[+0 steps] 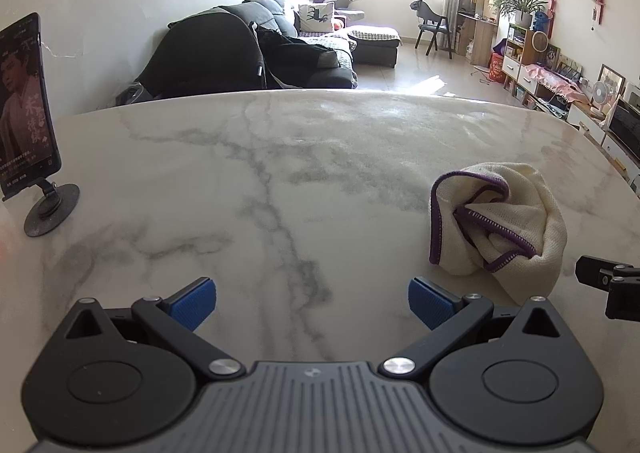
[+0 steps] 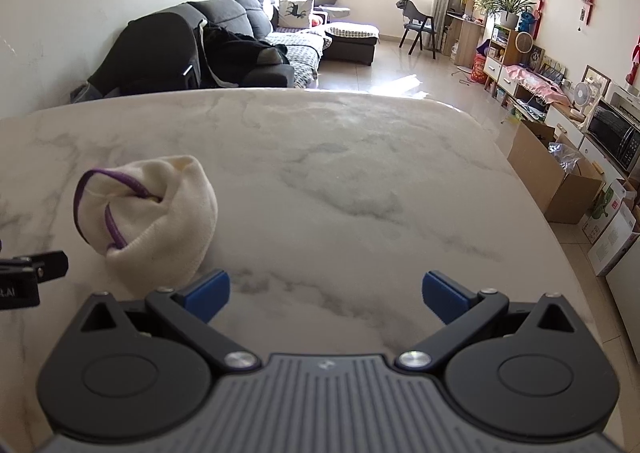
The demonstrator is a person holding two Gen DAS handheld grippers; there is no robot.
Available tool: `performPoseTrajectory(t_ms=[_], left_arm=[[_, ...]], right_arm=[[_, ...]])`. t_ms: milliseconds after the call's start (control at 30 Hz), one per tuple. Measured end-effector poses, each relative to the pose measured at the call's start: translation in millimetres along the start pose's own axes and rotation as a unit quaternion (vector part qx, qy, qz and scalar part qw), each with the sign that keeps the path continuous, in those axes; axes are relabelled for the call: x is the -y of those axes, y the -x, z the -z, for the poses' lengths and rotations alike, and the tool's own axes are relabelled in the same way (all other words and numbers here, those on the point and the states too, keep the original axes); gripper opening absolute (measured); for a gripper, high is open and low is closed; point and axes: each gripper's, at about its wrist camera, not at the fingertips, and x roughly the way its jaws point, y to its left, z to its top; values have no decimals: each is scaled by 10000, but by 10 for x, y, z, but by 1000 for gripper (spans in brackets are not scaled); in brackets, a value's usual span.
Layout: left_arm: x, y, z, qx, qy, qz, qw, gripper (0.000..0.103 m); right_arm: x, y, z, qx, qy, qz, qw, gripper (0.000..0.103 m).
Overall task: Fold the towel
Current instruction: 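Move the left tool to the crumpled cream towel and close on its purple edge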
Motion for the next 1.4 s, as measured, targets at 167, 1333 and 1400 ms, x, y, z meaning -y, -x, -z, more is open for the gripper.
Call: performPoseTrajectory(t_ms=[167, 1333, 1400], left_arm=[[-20, 7, -39, -6, 32, 52, 10000, 102], [235, -59, -331, 192, -236, 812, 9962, 100], [252, -73, -339, 172, -209, 917, 9954, 96]], right_arm=[[-31, 64, -59, 98, 26, -116, 9999, 103], [-231, 231, -274, 212, 270, -662, 9972, 91], [-224, 233, -270, 215, 270, -669, 9972, 91]])
